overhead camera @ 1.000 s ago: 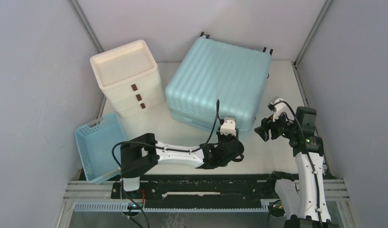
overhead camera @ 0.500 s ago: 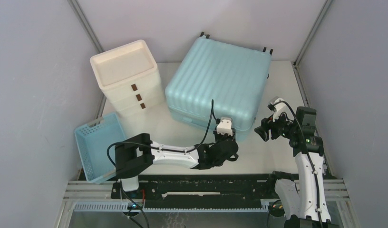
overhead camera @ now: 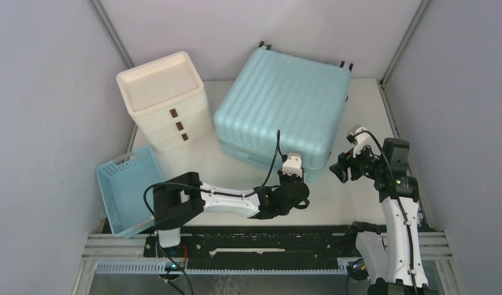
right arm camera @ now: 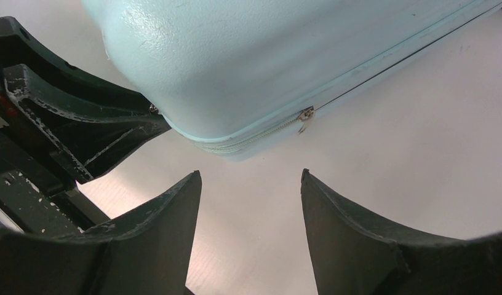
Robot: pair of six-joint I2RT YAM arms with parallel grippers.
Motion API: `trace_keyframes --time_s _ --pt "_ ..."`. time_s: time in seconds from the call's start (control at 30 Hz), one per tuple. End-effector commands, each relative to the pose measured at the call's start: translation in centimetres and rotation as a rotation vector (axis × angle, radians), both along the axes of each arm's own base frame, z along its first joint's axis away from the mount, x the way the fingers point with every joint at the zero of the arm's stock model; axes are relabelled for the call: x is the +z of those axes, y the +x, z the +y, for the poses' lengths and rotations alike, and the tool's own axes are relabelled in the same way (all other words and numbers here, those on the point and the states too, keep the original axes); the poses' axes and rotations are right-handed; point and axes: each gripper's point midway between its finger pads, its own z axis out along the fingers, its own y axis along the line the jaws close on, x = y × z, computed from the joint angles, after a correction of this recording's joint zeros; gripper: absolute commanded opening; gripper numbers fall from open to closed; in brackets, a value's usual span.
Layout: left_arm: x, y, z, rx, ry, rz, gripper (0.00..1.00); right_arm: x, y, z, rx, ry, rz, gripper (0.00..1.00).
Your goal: Open, take out, and arrange the luggage
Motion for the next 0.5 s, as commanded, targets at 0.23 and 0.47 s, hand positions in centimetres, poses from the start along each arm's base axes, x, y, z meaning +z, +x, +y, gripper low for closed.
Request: trace_keyframes --time_s 0.23,0.47 --pt "3.2 0.8 -1.2 -0.012 -0.017 -0.06 0.03 0.9 0.5 0.0 0.001 -0.009 -0.045 0.69" --pt "4.6 0.1 -0.9 -0.083 0.0 -0.088 0.0 0.9 0.5 0.0 -0.001 -0.009 -0.04 0.69"
